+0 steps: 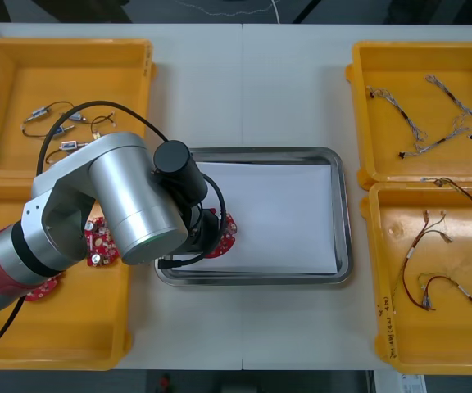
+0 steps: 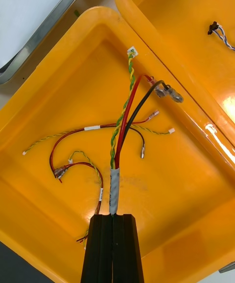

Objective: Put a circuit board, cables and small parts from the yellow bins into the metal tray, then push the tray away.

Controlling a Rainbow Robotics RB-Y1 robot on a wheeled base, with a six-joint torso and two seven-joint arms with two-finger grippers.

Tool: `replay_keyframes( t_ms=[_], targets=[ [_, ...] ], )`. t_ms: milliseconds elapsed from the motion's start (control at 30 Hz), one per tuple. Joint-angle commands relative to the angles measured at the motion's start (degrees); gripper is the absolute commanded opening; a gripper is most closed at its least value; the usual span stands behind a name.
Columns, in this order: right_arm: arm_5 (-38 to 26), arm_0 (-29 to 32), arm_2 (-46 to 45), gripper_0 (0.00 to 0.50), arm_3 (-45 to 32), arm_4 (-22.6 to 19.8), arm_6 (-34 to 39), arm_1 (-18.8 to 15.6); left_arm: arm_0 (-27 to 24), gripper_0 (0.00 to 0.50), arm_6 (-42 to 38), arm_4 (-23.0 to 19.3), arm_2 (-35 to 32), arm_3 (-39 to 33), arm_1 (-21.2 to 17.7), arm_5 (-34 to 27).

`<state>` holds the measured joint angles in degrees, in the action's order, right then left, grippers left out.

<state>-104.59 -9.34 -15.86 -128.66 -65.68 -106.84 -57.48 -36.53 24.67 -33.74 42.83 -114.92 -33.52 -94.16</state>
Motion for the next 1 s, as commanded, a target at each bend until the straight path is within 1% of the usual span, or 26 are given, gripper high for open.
replay_keyframes(
  t_ms=[33, 167, 467, 500, 533, 567, 600, 633, 667, 700, 1000],
  targets=[
    [0.3, -1.3, 0.4, 0.000, -1.3, 0.5, 1.9, -1.1, 0.8, 0.002, 0.6, 0.8, 1.2, -1.3, -1.7, 0.8],
    [0.3, -1.3, 0.4, 0.000, -1.3, 0.5, 1.9, -1.1, 0.8, 0.003, 0.6, 1.7, 2.3, -0.7, -2.0, 1.4],
    [0.3, -1.3, 0.5, 0.000, -1.3, 0.3, 1.9, -1.1, 0.9, 0.007, 0.4, 2.2, 2.7, 0.8, -2.2, 2.5],
    [0.3, -1.3, 0.4, 0.000, -1.3, 0.3, 1.9, -1.1, 0.9, 0.041, 0.3, 2.1, 2.7, 0.7, -2.2, 2.4],
    [0.3, -1.3, 0.5, 0.000, -1.3, 0.3, 1.8, -1.1, 0.9, 0.086, 0.2, 2.2, 2.7, 0.8, -2.2, 2.4],
    [0.3, -1.3, 0.4, 0.000, -1.3, 0.3, 1.9, -1.1, 0.9, 0.185, 0.1, 2.1, 2.7, 0.7, -2.3, 2.4],
    [0.3, -1.3, 0.5, 0.000, -1.3, 0.3, 1.9, -1.1, 0.9, 0.322, 0.0, 2.1, 2.7, 0.7, -2.3, 2.5],
    [0.3, -1.3, 0.5, 0.000, -1.3, 0.3, 1.8, -1.1, 0.9, 0.373, -0.1, 2.1, 2.7, 0.7, -2.3, 2.4],
    [0.3, -1.3, 0.4, 0.000, -1.3, 0.2, 1.8, -1.1, 0.9, 0.468, -0.2, 2.1, 2.7, 0.7, -2.3, 2.5],
    [0.3, -1.3, 0.4, 0.000, -1.3, 0.2, 1.9, -1.1, 0.9, 0.500, -0.2, 2.1, 2.7, 0.7, -2.3, 2.5],
    [0.3, -1.3, 0.5, 0.000, -1.3, 0.2, 1.8, -1.1, 0.8, 0.500, -1.2, 2.1, 2.4, -0.7, -2.3, 2.3]
  ],
)
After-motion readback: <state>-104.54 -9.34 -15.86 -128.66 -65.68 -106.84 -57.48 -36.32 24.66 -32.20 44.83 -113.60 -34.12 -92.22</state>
